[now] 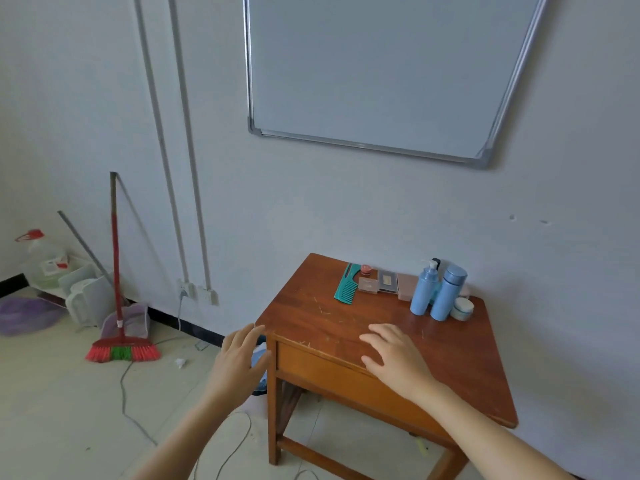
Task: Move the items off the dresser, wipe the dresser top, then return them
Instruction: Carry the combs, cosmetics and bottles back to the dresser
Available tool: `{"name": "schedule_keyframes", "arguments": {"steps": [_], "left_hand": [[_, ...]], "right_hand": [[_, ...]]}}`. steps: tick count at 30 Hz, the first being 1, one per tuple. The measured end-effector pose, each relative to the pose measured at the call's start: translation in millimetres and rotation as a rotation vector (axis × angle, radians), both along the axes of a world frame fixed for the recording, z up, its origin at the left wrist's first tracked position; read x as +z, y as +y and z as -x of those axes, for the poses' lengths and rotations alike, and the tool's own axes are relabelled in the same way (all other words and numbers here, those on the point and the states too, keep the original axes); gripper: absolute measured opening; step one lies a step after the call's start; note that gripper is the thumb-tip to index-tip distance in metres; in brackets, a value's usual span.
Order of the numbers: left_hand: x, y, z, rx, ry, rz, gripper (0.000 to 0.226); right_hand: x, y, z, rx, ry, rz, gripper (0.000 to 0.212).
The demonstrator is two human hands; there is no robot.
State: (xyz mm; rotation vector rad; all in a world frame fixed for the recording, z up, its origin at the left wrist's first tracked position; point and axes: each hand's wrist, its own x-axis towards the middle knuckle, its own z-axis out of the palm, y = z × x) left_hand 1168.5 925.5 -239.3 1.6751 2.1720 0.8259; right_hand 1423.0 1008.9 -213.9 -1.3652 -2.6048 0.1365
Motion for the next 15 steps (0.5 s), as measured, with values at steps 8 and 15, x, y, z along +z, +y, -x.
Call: {"name": "schedule_keyframes", "arguments": {"steps": [8,15], "left_hand": [[-4.5,133.0,59.0,-0.142,-0.012,0.017,0.049],[-30.8,216.3,81.7,-0.254,-0.03,0.087,0.048]], "right_hand": [[9.5,108.9,54.7,-0.163,-0.023,-0.002,0.042],[-19.9,156.3,92.3,-0.329,0.054,0.131,0.039]]}}
